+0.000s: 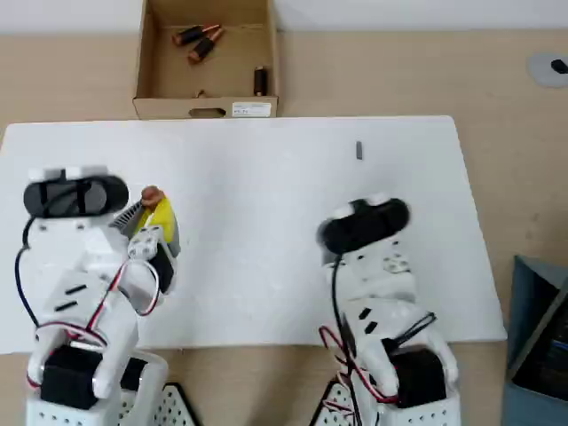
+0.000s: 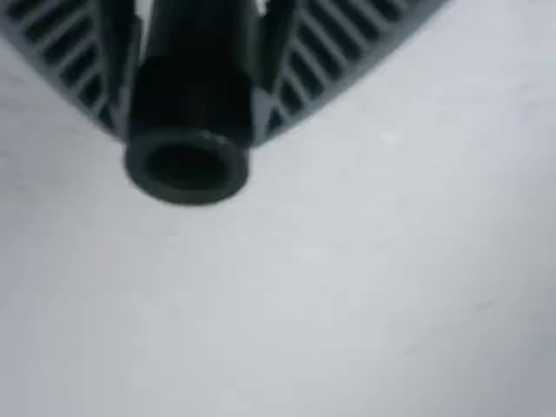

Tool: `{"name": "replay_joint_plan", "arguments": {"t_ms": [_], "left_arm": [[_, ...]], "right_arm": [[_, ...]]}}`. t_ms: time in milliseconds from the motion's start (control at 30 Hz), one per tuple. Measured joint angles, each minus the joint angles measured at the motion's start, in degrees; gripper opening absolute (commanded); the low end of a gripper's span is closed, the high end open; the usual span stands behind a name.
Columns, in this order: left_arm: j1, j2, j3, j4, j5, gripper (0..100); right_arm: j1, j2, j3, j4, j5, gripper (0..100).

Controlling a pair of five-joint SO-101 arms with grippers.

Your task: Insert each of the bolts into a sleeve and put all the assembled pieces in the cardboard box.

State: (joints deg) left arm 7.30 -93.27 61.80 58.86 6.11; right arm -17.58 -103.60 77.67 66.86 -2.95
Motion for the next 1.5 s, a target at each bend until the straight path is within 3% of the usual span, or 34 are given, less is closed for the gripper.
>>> {"name": "replay_joint_plan", "arguments": {"t_ms": [233,367,700,1100,1500], "left_arm": [[0.0,-10.5,6.0,-0.4,0.5,0],[0.5,-10.6,6.1,-0.4,6.3,0],[12.8,-10.6,6.1,-0.6,19.5,0],[15.0,-10.6,6.1,-9.4,22.6,0],[15.0,-10.6,10.2,-11.6,19.3,0]], "right_arm": [[-9.7,0.0,4.4,-7.0,0.0,0.9],[-15.8,0.0,6.3,-9.9,0.0,0.9],[-28.0,0.0,6.7,-14.2,3.0,0.9],[-30.2,0.0,6.7,-16.5,7.9,0.9],[-30.2,0.0,6.7,-16.5,7.9,0.9]]}}
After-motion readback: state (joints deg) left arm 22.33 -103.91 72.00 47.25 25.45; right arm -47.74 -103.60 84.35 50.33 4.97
